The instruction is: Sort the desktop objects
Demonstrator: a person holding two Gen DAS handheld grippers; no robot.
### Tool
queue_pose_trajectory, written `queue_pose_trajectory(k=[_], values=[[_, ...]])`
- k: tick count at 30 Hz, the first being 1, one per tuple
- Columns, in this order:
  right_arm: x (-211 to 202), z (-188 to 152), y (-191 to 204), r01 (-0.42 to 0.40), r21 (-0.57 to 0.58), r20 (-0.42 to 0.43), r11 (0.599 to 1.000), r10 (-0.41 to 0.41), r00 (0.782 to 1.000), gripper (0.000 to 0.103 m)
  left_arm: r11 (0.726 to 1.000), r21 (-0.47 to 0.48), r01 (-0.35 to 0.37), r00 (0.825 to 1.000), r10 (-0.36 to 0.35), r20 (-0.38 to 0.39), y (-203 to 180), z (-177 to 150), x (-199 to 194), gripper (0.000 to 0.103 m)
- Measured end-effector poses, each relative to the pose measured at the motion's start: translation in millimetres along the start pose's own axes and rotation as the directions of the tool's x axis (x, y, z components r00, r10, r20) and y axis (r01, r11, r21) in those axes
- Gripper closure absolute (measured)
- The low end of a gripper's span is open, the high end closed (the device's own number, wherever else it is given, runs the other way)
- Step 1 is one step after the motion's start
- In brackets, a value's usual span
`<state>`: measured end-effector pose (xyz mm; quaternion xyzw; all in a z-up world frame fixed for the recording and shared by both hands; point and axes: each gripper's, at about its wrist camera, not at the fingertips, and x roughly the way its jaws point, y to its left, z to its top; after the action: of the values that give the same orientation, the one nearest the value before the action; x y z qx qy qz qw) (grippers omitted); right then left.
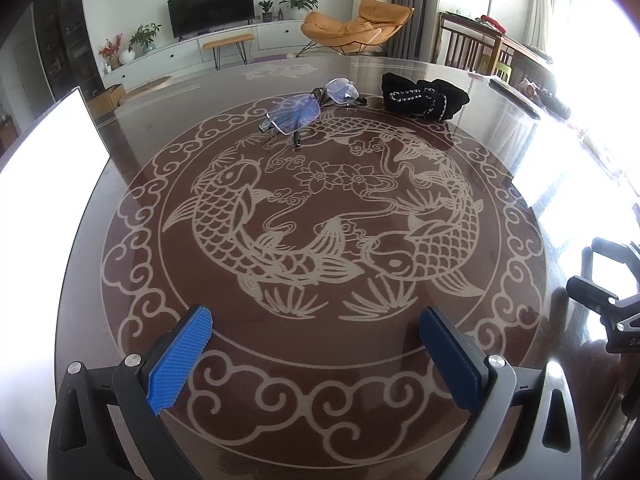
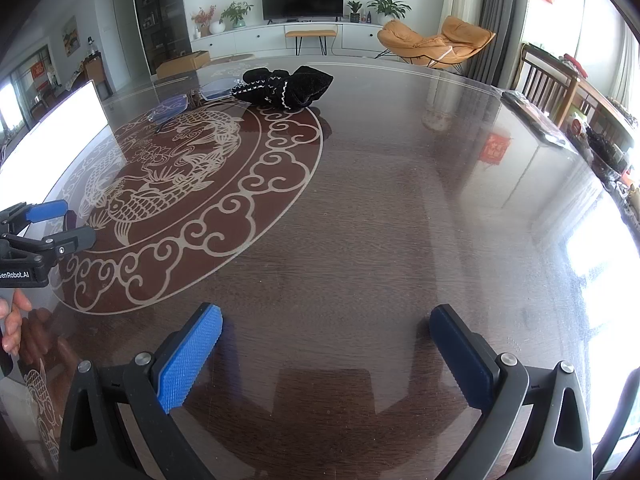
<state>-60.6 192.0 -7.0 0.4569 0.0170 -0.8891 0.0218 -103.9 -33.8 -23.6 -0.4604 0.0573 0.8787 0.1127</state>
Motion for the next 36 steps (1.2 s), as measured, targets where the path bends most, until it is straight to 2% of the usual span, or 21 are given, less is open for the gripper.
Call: queue_pose_trajectory(k=[5,8,11,13,15,20,24,26,27,28,30,32,36], values=[[0.2,0.4,-0.3,0.0,0.0,0.001,1.0,0.0,1.0,0.0,1.0,-0.008,-0.005,1.0,0.005,0.004,0.1,-0.7,-0.1,0.0],[10.0,16.2,4.7,-0.026,-0.04,-0.042,0.999,0.024,0.999,0.0,1.0,-0.009,-0.007,1.0,0.007,0.005,-0.7,-0.3,0.7,0.0],[19.0,52.1,2.6,-0.054,-0.024,0.007,0.998,0.054,0.998,0.0,1.0,-0.009,-0.007,1.0,0.007,0.005,-0.6,-0.3,0.7,0.0],[25.0,81.7,-4.5,-0.092,0.016,0.063,0.996,0.091,0.994,0.0,1.0,-0.01,-0.01,1.0,0.01,0.005,-1.2,-0.2,1.2,0.0],[38.2,112.7,-13.6,-0.13,0.073,0.079,0.989,0.124,0.989,0.0,1.0,-0.011,-0.011,1.0,0.011,0.005,-1.2,-0.2,1.1,0.0],[84.0,177.9,-13.4,-0.204,0.208,0.021,0.957,0.204,0.979,0.0,1.0,-0.011,-0.011,1.0,0.011,0.006,-0.2,0.2,0.8,0.0],[112.8,203.2,15.9,-0.189,0.18,-0.003,0.965,0.193,0.981,0.0,1.0,-0.012,-0.011,1.0,0.011,0.006,0.2,0.1,0.7,0.0],[129.1,209.0,30.9,-0.184,0.161,-0.047,0.97,0.194,0.98,0.0,1.0,-0.011,-0.011,1.0,0.011,0.006,0.2,0.1,0.8,0.0],[134.5,208.9,37.9,-0.175,0.144,-0.064,0.974,0.185,0.981,0.006,1.0,-0.011,-0.011,1.0,0.011,0.006,0.2,0.1,0.8,0.0],[134.0,208.2,44.1,-0.156,0.113,-0.055,0.981,0.163,0.985,0.019,1.0,-0.011,-0.011,1.0,0.011,0.005,0.1,0.0,0.9,0.0],[128.4,204.3,51.9,-0.183,0.066,-0.023,0.981,0.185,0.982,0.038,1.0,-0.011,-0.011,1.0,0.011,0.006,0.5,-0.1,0.8,0.0],[119.0,195.5,53.3,-0.189,0.045,0.001,0.981,0.189,0.982,0.044,1.0,-0.012,-0.01,1.0,0.01,0.005,0.5,-0.1,0.8,0.0],[89.1,155.7,48.7,-0.153,-0.034,0.011,0.988,0.153,0.988,0.044,1.0,-0.011,-0.01,1.0,0.01,0.006,0.6,-0.1,0.9,0.0]])
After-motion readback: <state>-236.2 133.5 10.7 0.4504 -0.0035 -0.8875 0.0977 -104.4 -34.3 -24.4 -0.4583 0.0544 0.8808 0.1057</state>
